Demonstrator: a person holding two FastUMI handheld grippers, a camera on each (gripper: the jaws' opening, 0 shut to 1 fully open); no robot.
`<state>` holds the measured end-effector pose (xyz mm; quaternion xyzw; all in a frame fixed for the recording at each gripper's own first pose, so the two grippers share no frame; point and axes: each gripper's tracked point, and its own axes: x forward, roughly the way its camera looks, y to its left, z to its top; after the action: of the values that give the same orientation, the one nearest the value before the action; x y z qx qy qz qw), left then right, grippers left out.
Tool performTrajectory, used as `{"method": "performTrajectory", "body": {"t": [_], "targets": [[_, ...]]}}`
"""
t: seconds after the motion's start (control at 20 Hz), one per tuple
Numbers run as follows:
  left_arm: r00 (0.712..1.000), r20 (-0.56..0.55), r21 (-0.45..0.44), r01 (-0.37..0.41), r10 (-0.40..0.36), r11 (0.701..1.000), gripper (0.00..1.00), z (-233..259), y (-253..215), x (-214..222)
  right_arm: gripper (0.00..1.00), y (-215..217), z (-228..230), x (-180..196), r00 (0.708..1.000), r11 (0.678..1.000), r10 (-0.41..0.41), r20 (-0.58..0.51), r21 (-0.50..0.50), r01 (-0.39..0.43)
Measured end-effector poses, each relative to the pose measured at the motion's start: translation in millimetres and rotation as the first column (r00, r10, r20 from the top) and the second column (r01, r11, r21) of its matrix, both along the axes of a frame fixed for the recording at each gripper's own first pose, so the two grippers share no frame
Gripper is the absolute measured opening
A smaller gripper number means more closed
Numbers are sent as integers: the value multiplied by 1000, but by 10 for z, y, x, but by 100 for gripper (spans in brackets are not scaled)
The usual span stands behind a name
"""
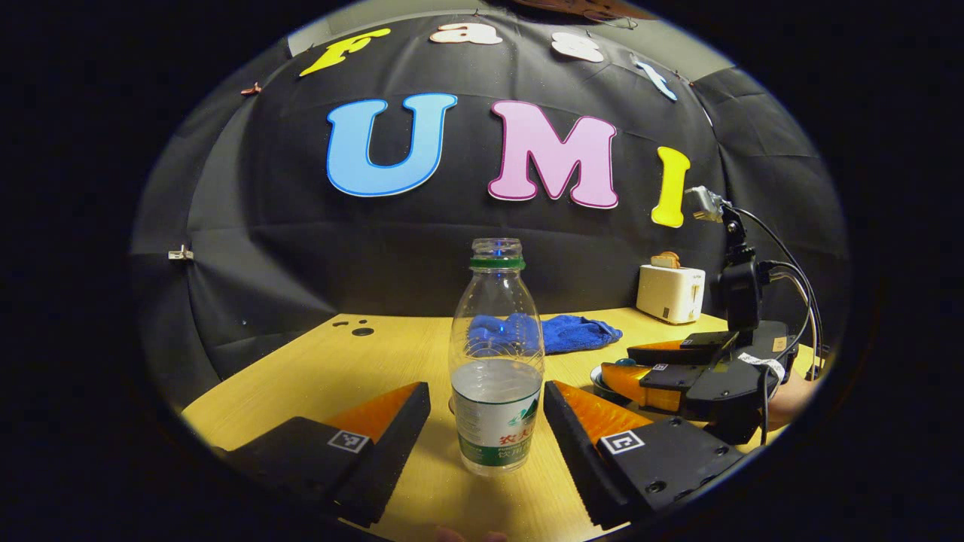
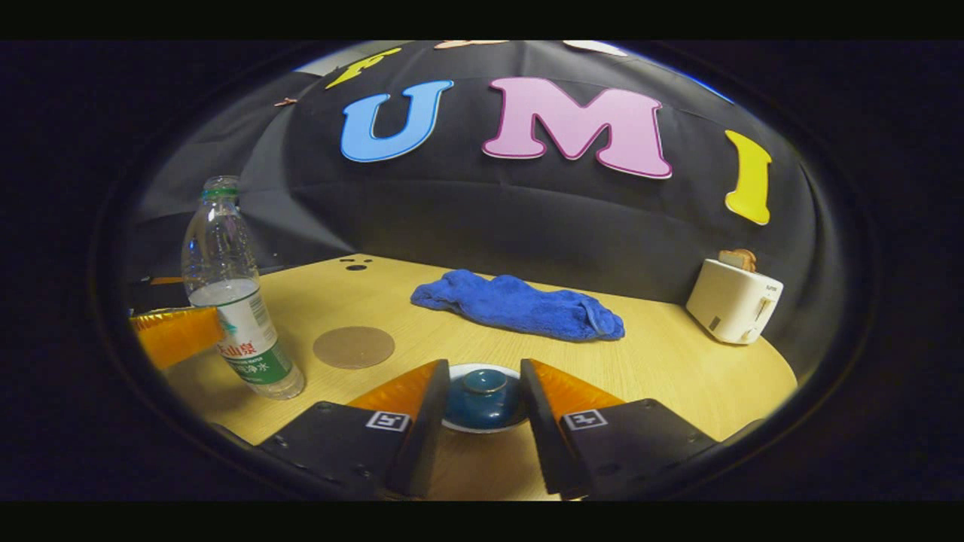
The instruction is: Open the teacup lid with one hand, grasp the water bottle and pour water into the teacup with the other hand; after pouring, place the water bottle on the coaster and then close the teacup lid.
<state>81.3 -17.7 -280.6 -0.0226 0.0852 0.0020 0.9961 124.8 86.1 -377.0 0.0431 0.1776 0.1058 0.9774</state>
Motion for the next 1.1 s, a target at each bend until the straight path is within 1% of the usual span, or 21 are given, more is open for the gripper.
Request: {"method": "performTrajectory", "body": {"t": [0.05,0.1,0.15,0.2,0.25,0.35,0.4,0.45,0.5,0.55,0.6,0.7,0.75,0.8,0.85,1.0,1.1], "targets": [[1000,-1,-1,-2,2,1000,95,-2,-2,12,54,3,-2,12,1000,1000,3,-1,7,-3],[1000,-2,-1,-4,4,1000,95,4,0,14,46,-1,-3,12,1000,1000,3,-1,15,-3],[1000,-2,-1,-4,4,1000,95,-10,-2,6,43,-13,5,17,1000,1000,0,1,22,0],[1000,-4,1,-4,4,1000,95,-9,-4,11,34,0,-4,17,1000,1000,6,-2,27,-6],[1000,-5,2,-4,4,1000,95,-18,-7,10,34,0,14,16,1000,1000,10,1,30,-10],[1000,-8,3,0,0,1000,95,-36,-12,19,30,1,5,25,1000,1000,12,5,17,-12],[1000,-10,5,4,-3,1000,95,-37,-17,27,32,-3,20,22,1000,1000,13,10,6,-13],[1000,-13,7,7,-7,1000,95,-56,-24,34,32,4,32,23,1000,1000,15,13,5,-15],[1000,-18,6,10,-10,1000,95,-75,-33,44,27,14,76,24,1000,1000,16,25,15,-16],[1000,-25,2,12,-12,1000,95,-106,-33,56,32,0,148,45,999,1000,10,45,21,-11],[999,-30,-3,14,-14,1000,95,-109,-39,71,27,-24,223,54,998,1000,5,63,20,-7],[999,-33,-3,15,-15,1000,95,-129,-52,98,27,-86,368,86,995,1000,0,95,16,-1],[999,-36,-2,17,-17,1000,95,-160,-62,118,31,-130,444,93,994,1000,-3,109,18,1],[999,-42,-1,19,-19,1000,95,-178,-72,141,31,-191,510,96,993,1000,-10,120,15,8],[999,-46,0,18,-18,1000,95,-210,-66,149,27,-261,567,103,991,1000,-17,131,12,16],[999,-51,-1,0,0,1000,95,-226,-53,197,27,-508,647,57,989,999,-37,145,-12,39],[998,-55,1,-14,14,1000,95,-238,-46,227,27,-666,619,8,989,998,-50,137,-26,54]]}}
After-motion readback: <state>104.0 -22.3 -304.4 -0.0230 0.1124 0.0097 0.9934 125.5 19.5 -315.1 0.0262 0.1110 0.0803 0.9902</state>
